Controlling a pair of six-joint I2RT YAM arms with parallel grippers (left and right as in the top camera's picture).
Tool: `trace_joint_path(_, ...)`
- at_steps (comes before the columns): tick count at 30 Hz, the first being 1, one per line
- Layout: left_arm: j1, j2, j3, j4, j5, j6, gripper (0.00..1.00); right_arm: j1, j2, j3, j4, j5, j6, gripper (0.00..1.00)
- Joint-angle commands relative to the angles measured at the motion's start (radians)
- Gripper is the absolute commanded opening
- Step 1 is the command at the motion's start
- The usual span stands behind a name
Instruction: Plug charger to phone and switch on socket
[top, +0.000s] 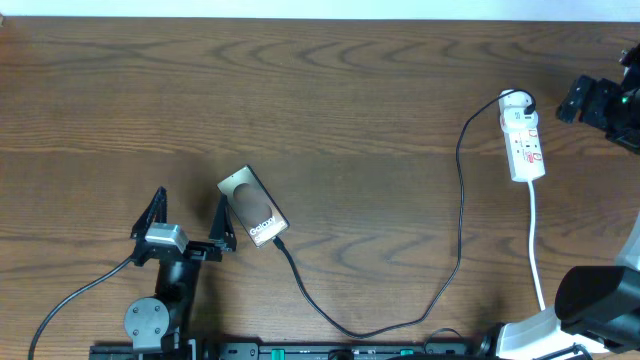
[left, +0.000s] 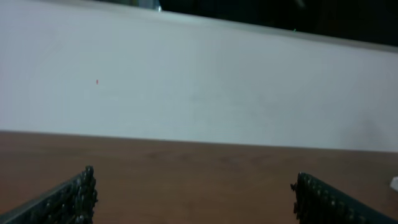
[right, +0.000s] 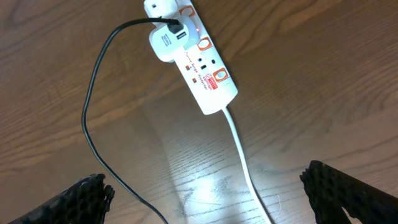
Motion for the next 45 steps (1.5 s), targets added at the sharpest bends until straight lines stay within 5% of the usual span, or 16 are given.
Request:
trace_joint_path(1,0.012,-0.012,-0.003,-0.041,-0.003,0.009,0.98,0.002,-0.008,0.007,-0.001,0.005,0.008,0.99)
trace_joint_path(7,0.012,-0.012,-0.003,-0.160,-0.035,0.006,0.98,0.002,-0.008,0.007,-0.001,0.005,0.008,0.99)
trace_joint_path(12,0.012,-0.012,-0.003,-0.320,-0.171,-0.107,0.98,0.002,-0.008,0.007,-0.001,0.005,0.008,0.99)
trace_joint_path(45,-0.004,-0.012,-0.002,-0.316,-0.095,0.083,0.98,0.002,-0.008,0.007,-0.001,0.005,0.008,0.99)
